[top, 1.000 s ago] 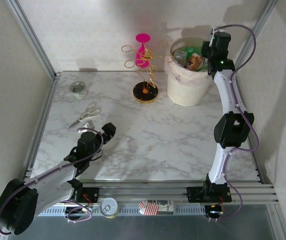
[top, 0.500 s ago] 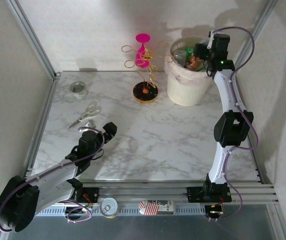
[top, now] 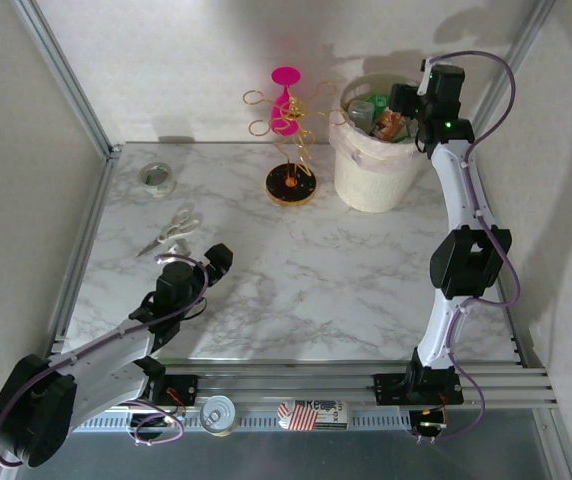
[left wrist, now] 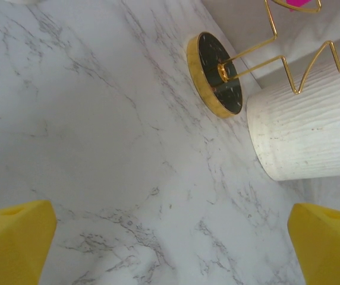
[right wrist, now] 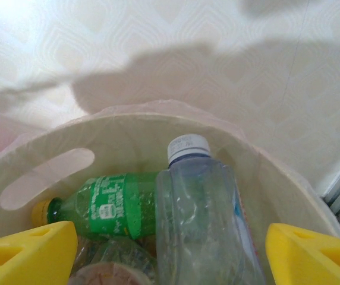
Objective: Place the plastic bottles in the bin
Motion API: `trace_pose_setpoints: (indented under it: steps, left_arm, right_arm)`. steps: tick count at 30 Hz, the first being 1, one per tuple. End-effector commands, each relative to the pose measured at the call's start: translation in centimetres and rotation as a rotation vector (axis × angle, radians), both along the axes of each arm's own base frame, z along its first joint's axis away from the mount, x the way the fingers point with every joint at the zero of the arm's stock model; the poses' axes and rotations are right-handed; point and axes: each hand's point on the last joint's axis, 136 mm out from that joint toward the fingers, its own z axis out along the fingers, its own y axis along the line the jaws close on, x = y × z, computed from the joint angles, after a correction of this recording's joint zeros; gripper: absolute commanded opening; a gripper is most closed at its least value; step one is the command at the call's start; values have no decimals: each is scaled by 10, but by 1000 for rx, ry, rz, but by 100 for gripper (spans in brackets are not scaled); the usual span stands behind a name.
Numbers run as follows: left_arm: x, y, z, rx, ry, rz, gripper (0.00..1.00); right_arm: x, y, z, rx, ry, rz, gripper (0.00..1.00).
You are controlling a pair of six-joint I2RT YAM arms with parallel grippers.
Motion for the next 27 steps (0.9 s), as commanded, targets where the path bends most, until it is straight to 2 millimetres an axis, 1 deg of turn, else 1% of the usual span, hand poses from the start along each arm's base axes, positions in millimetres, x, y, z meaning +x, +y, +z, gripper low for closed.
trace_pose_setpoints:
  steps: [1, 2, 4, 6, 8, 11, 13, 15, 19, 22, 25, 27]
  left_arm:
    - [6, 9, 22, 54, -51, 48, 100]
    - [7, 13, 25, 70, -56, 65, 100]
    - [8, 23, 32, 109, -68, 109, 100]
    - [9, 34, 36, 145, -72, 160, 100]
    - [10, 45, 43, 169, -89, 205, 100]
    - [12, 61, 53, 210, -111, 266, 100]
    - [13, 73, 59, 250, -121, 310, 100]
    - [16, 83, 64, 286, -129, 349, 100]
    - [22, 103, 71, 359, -129, 429, 99]
    - [25, 118, 73, 414, -126, 499, 100]
    - [24, 138, 70, 471, -99, 602, 100]
    - [24, 147, 67, 519, -74, 647, 100]
  right_arm:
    - [-31, 10, 58, 58, -111, 48, 85]
    - [-38, 12, 64, 69, -123, 60, 86]
    - [-58, 17, 79, 103, -160, 89, 88]
    - [-79, 22, 88, 132, -190, 116, 89]
    - [-99, 23, 89, 157, -203, 119, 90]
    - [-132, 21, 75, 200, -203, 103, 92]
    - [-157, 18, 55, 237, -208, 85, 94]
    - [-177, 13, 36, 270, -214, 59, 96]
    - [-208, 10, -12, 318, -187, 33, 98]
    - [-221, 5, -54, 326, -144, 4, 99]
    - [-227, 3, -100, 308, -83, -14, 99]
    - [-228, 0, -127, 281, -46, -29, 99]
